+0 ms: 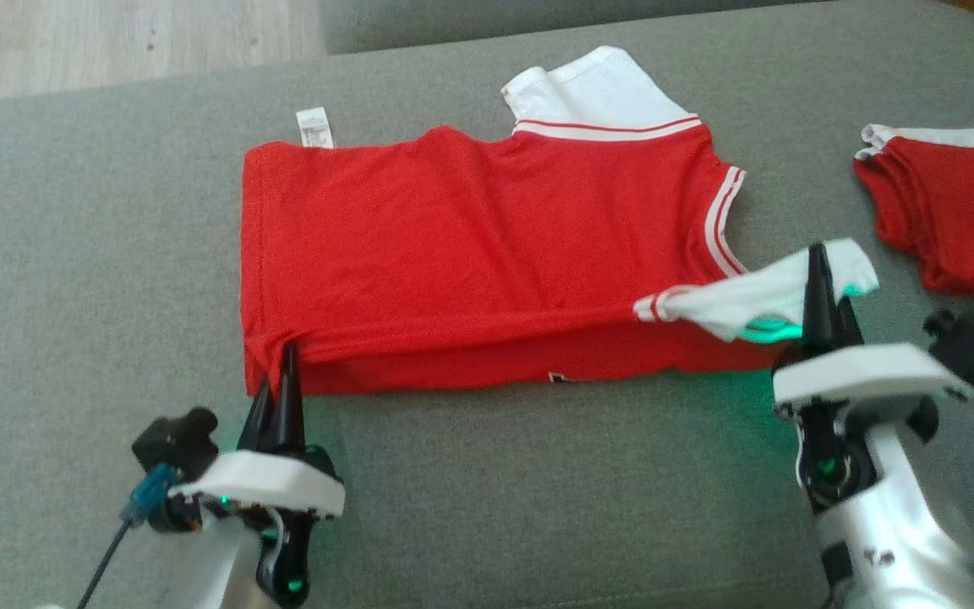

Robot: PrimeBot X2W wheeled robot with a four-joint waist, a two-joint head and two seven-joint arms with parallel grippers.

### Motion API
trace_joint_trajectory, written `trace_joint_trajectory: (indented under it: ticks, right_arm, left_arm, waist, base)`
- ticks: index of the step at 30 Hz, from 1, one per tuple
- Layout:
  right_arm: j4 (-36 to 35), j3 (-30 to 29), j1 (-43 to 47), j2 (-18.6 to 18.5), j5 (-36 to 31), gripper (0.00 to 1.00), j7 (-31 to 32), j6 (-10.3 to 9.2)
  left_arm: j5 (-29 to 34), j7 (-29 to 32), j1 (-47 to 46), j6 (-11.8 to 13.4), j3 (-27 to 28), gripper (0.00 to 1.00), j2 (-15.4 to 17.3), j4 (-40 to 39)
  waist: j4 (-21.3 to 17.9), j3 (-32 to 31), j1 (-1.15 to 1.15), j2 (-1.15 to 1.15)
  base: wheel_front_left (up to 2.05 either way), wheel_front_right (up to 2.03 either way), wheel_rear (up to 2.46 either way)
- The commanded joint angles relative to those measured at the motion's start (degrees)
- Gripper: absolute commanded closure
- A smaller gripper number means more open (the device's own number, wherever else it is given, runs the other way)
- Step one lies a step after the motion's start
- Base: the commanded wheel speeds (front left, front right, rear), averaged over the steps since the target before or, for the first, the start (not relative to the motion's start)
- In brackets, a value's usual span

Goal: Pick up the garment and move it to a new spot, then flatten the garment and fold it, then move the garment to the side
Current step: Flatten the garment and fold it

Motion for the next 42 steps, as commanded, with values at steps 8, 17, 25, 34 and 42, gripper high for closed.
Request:
trace_joint_trajectory:
  ticks: [8, 17, 25, 34, 42]
  right_arm:
    - [6.4, 2.3, -11.5, -0.3, -0.6, 0.0, -2.2, 0.0]
    - [4.4, -2.7, -10.4, -0.3, -15.4, 0.0, -3.9, 0.0]
    - [-3.6, -5.9, -0.6, -0.3, -30.2, 0.0, -3.9, 0.0]
    - [-4.4, -6.0, 6.7, -0.3, -35.4, 0.0, -3.9, 0.0]
    - [-3.0, -6.8, 10.3, -0.3, -34.4, 0.0, -3.9, 0.0]
  left_arm:
    - [-0.8, -0.4, -7.4, 0.1, 3.0, 0.32, 0.8, 1.1]
    - [5.0, -0.4, -2.8, 4.3, 7.2, 0.0, 0.8, -4.3]
    - [13.1, -0.4, 3.1, 8.3, 8.0, 0.0, 0.8, -7.7]
    - [17.7, -0.4, 10.1, 10.2, 7.0, 0.0, 0.8, -9.6]
    - [18.3, -0.4, 15.9, 11.2, 5.8, 0.0, 0.8, -10.9]
  waist:
    - [0.8, 2.7, -0.01, 0.0]
    - [1.3, 2.8, -0.01, 0.0]
    - [1.5, 0.8, -0.01, 0.0]
    - [1.9, -3.8, -0.01, 0.0]
    - [2.3, -7.0, -0.01, 0.0]
  base:
    - [0.0, 0.0, 0.0]
    - [0.0, 0.0, 0.0]
    - [0.0, 0.0, 0.0]
    - [0.0, 0.0, 0.0]
    - [0.0, 0.0, 0.0]
